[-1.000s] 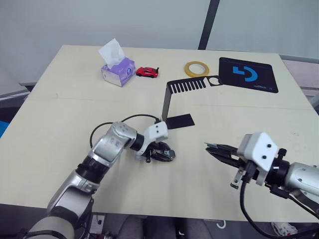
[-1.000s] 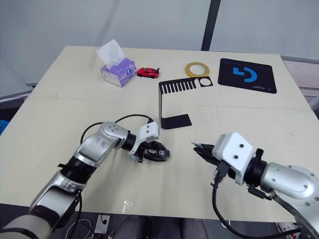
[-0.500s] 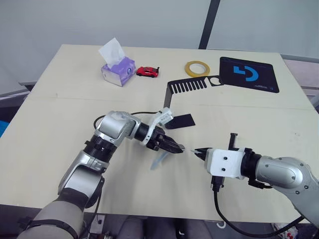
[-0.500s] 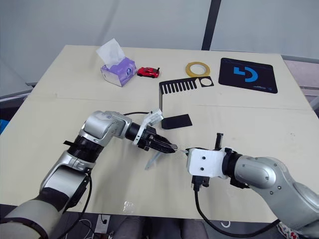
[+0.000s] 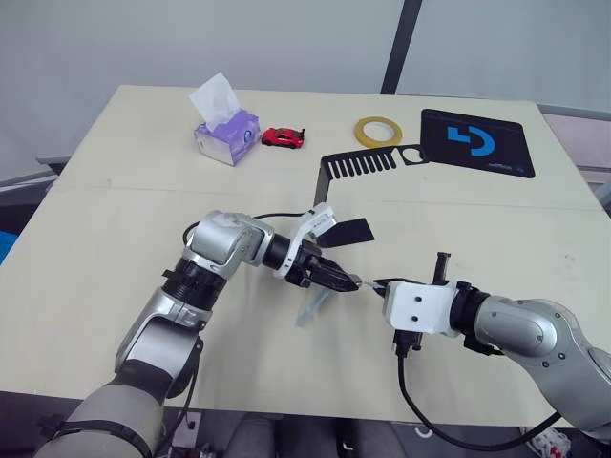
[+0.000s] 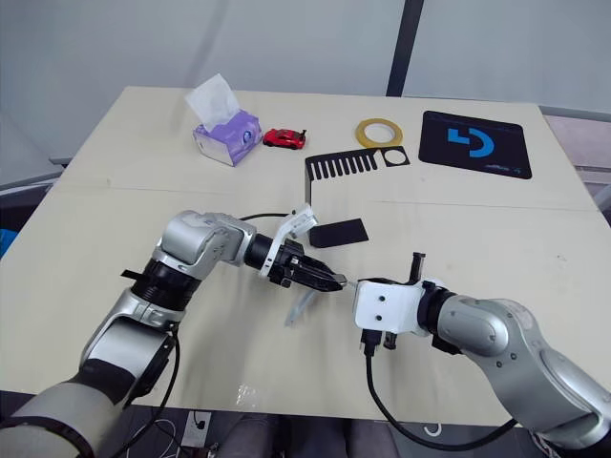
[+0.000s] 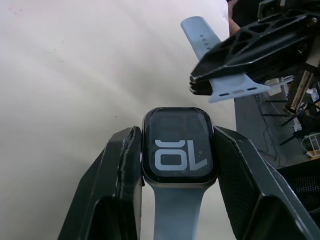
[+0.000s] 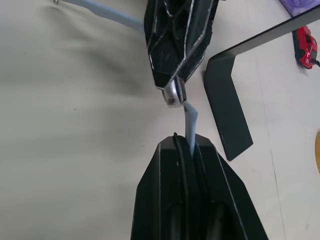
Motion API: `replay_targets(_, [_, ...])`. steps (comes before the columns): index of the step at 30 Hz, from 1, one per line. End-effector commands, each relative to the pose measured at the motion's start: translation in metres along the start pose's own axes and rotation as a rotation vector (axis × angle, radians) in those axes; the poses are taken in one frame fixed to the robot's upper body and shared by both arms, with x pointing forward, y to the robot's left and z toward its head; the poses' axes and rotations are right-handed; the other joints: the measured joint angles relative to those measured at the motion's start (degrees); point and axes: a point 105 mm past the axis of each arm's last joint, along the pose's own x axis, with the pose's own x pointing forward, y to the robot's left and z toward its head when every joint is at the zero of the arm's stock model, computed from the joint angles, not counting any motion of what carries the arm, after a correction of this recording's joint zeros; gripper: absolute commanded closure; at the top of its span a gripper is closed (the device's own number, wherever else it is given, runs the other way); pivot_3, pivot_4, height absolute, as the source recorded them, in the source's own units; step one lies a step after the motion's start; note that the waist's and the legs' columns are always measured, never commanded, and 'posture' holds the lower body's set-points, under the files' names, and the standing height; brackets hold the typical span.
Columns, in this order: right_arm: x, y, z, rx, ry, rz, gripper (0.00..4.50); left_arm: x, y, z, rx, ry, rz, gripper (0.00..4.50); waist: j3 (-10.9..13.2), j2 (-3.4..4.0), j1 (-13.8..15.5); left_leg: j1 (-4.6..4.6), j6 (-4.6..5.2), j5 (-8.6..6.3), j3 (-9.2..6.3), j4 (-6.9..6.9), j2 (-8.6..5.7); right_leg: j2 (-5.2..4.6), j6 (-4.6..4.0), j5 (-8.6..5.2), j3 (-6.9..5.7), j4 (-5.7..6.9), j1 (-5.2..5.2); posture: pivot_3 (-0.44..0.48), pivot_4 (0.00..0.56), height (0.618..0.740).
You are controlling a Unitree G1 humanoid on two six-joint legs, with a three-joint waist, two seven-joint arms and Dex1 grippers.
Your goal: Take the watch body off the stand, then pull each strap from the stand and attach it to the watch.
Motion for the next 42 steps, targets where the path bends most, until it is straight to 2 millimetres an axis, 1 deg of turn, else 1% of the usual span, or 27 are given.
replay_targets(1, [-0.001,-0.004,0.005,-0.033,-0.020,-0.021,4.50,-0.003,-0.008,0.010,0.036,-0.029,-0.017,2.80,0.0,0.00,0.0,0.00,0.00,0.00,0.00,0.00,0.00,0.00,0.00,0.00,0.00,0.00,0.00,0.000,0.150,0.738])
replay_targets(5, [0.000,-0.003,0.004,-0.040,-0.016,-0.015,4.50,-0.002,-0.009,0.012,0.033,-0.036,-0.018,2.80,0.0,0.00,0.0,0.00,0.00,0.00,0.01,0.00,-0.01,0.00,0.00,0.00,-0.02,0.00,0.00,0.000,0.150,0.738])
replay_targets(13, [-0.003,0.000,0.003,-0.049,-0.014,-0.016,4.50,-0.001,0.003,0.010,0.009,-0.040,0.014,2.80,0.0,0.00,0.0,0.00,0.00,0.00,0.01,0.00,-0.02,0.01,0.00,0.00,-0.07,0.01,0.00,0.000,0.150,0.738])
replay_targets(19, [-0.005,0.004,0.002,-0.046,-0.012,-0.005,4.50,0.001,-0.003,0.014,0.013,-0.046,-0.006,2.80,0.0,0.00,0.0,0.01,0.00,0.00,0.02,0.01,-0.03,0.00,0.00,0.00,-0.18,0.01,0.00,0.000,0.150,0.738])
replay_targets(24, [-0.005,0.003,0.002,-0.043,-0.012,-0.022,4.50,0.002,-0.006,0.014,0.024,-0.043,-0.014,2.80,0.0,0.00,0.0,0.01,0.00,0.00,0.02,0.01,-0.03,0.00,0.00,0.00,-0.20,0.01,0.00,0.000,0.150,0.738])
replay_targets(32, [-0.006,0.003,0.004,-0.048,-0.020,-0.023,4.50,0.002,0.000,0.010,0.022,-0.039,0.010,2.80,0.0,0.00,0.0,0.01,-0.01,0.00,0.02,0.01,-0.03,0.00,0.00,0.00,-0.21,0.01,0.00,0.000,0.150,0.738])
replay_targets(42, [-0.007,0.002,0.004,-0.046,-0.010,-0.030,4.50,0.006,-0.006,0.012,0.027,-0.043,-0.013,2.80,0.0,0.00,0.0,0.01,-0.01,0.00,0.02,0.01,-0.04,0.00,0.00,0.00,-0.25,0.01,0.00,0.000,0.150,0.738])
